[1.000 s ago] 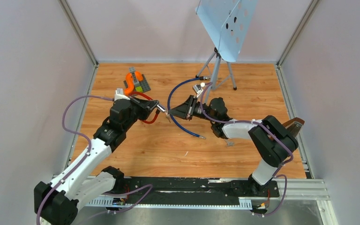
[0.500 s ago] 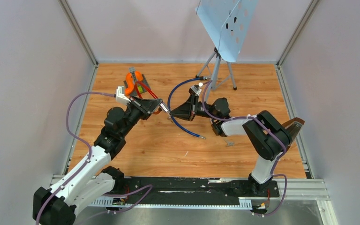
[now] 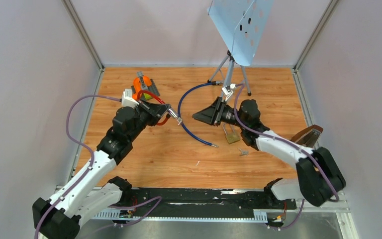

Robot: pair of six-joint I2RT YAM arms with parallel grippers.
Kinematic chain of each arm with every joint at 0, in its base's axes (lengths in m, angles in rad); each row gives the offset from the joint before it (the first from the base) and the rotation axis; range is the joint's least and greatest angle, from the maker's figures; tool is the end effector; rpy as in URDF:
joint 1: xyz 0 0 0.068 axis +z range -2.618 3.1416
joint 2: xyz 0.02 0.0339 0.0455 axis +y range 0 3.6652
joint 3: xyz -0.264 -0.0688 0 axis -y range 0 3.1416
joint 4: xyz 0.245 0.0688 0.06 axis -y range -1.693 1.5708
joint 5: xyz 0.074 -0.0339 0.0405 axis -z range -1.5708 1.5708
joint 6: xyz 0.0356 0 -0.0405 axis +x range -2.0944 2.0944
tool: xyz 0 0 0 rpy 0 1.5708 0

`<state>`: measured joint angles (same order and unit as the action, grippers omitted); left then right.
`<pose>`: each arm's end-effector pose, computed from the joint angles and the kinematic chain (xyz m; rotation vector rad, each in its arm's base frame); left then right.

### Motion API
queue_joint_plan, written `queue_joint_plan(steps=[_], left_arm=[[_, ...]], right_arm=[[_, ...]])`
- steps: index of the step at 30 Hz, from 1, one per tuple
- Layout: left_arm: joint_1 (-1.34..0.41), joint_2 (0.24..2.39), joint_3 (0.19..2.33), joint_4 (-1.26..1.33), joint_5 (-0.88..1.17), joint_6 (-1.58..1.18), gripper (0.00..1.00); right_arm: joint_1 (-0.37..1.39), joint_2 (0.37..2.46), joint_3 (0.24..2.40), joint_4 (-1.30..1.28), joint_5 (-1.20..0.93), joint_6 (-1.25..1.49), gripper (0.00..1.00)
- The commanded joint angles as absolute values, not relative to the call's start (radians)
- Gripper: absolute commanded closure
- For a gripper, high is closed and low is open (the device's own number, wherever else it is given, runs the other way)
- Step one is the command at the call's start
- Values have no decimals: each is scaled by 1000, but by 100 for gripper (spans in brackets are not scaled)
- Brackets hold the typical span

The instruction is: Unlock with the key

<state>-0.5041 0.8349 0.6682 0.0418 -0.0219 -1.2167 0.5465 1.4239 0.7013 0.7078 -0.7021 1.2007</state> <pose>0.1782 -0.0974 0.3140 -0.6672 1.7410 -1.2337 0.2495 0.1787 0.2561 -0.0375 1.9505 1.8177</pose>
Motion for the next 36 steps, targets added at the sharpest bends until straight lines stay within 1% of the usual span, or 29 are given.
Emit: queue_joint_plan(steps=[1, 5, 10, 15, 20, 31, 35, 36], left_arm=[[-501, 863, 802, -129, -106, -1179, 100], [-502, 905, 858, -234, -133, -1183, 100], [-502, 949, 920, -349, -139, -1182, 100], [-502, 950, 930, -370, -130, -1184, 100], [-501, 954, 943, -390, -127, -1184, 100], [-502, 947, 938, -398, -104, -1198, 100], [-502, 942, 937, -399, -90, -1202, 100], [-502, 940, 937, -402, -89, -1201, 100]], right_arm=[[576, 1249, 743, 384, -463, 739, 53], [732, 1189, 775, 321, -213, 349, 51], [961, 1200, 755, 407, 91, -33, 51], [1075, 1277, 772, 470, 234, -247, 53], [1125, 1349, 805, 482, 267, -341, 56], [1149, 1437, 847, 524, 251, -344, 59], [1149, 1466, 856, 551, 251, -341, 63], [1149, 1472, 861, 551, 251, -337, 67]])
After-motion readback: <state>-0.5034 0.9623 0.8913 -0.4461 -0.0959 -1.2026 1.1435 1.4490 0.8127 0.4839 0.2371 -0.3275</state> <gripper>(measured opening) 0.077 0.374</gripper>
